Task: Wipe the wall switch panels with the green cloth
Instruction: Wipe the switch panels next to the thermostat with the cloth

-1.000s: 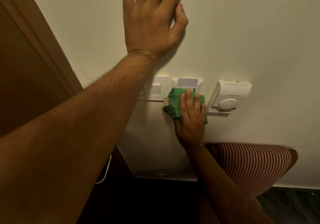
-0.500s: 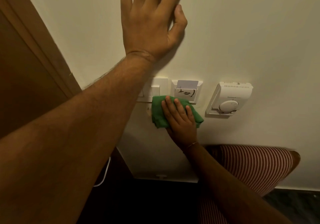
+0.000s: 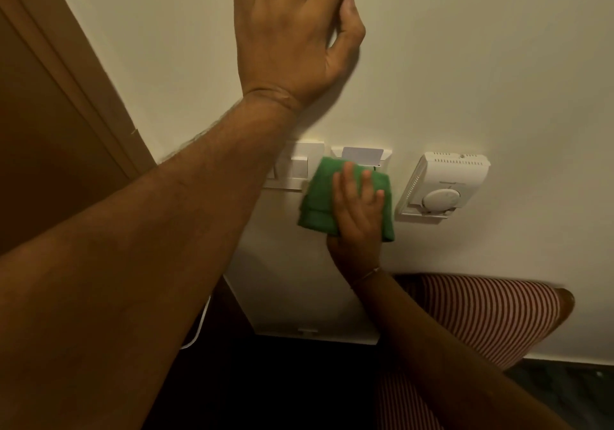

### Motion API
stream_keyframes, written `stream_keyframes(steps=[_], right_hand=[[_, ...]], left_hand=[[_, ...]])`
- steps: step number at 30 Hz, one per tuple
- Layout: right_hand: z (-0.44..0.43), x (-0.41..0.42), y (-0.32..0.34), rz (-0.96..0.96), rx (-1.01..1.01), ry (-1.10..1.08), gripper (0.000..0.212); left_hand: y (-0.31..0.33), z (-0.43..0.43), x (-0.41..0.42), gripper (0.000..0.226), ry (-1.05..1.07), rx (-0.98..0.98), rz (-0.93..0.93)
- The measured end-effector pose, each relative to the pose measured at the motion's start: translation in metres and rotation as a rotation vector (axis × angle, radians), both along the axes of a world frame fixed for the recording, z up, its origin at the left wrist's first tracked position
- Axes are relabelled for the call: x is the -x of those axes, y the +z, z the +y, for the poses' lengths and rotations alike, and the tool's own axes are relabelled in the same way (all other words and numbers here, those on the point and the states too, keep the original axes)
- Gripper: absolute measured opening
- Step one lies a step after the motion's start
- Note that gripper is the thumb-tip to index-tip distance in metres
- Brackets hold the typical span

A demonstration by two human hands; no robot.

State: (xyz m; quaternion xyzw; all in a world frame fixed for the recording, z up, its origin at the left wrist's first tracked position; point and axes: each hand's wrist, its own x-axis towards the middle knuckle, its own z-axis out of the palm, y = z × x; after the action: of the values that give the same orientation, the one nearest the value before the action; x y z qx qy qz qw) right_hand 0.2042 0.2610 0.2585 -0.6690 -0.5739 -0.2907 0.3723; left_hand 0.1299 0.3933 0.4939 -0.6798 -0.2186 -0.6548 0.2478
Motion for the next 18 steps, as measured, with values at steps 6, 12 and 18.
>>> stream_keyframes(steps=[6, 12, 18], right_hand=[[-0.012, -0.014, 0.005, -0.151, 0.068, 0.026, 0.084], [-0.02, -0.017, 0.015, 0.078, -0.034, 0.014, 0.102], [0.001, 0.004, 0.02, -0.124, 0.016, 0.036, 0.075]], left_hand=[[0.001, -0.004, 0.001, 0.046, 0.016, 0.028, 0.02], [0.001, -0.005, 0.001, 0.042, 0.039, 0.006, 0.037], [0.002, 0.002, 0.001, 0.042, 0.089, -0.026, 0.032]])
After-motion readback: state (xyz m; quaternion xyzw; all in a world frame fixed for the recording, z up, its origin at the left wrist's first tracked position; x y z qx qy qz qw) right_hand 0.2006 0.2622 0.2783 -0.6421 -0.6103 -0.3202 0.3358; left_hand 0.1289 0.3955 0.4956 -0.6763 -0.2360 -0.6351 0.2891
